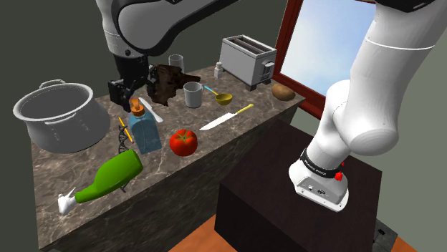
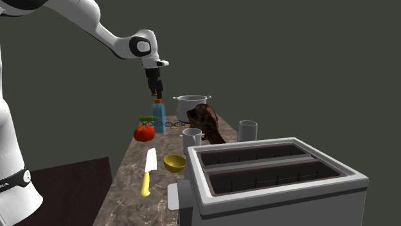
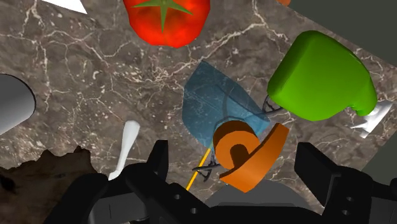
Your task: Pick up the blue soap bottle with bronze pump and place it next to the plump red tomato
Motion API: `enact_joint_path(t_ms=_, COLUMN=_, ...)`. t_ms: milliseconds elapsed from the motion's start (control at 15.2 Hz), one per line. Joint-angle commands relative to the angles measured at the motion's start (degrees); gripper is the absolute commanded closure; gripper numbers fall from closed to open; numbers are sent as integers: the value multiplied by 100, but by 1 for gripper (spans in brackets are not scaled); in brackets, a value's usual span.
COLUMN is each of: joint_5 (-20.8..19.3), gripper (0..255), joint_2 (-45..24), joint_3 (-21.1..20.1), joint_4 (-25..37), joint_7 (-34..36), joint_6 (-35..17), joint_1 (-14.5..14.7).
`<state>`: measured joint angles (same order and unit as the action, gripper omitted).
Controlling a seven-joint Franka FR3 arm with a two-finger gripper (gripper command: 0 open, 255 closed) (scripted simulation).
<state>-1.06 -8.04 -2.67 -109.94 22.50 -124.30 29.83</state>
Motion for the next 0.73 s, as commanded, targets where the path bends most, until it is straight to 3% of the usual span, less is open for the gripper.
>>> enact_joint_path(t_ms=0, joint_5=9, gripper=0, joint_2=105, joint_3=0, joint_4=151, joint_7=-13, joint_6=256, joint_1=-4)
enact_joint_path(t_ms=132, joint_5=18, gripper=0, joint_2=235, joint_3=-1, joint_4=331, joint_7=-19, joint_6=566, joint_1=-4)
enact_joint_path(t_ms=660, joint_5=18, gripper=0, joint_2=235, joint_3=-1, joint_4=329, joint_7=-19, joint_6=564, joint_1=-4)
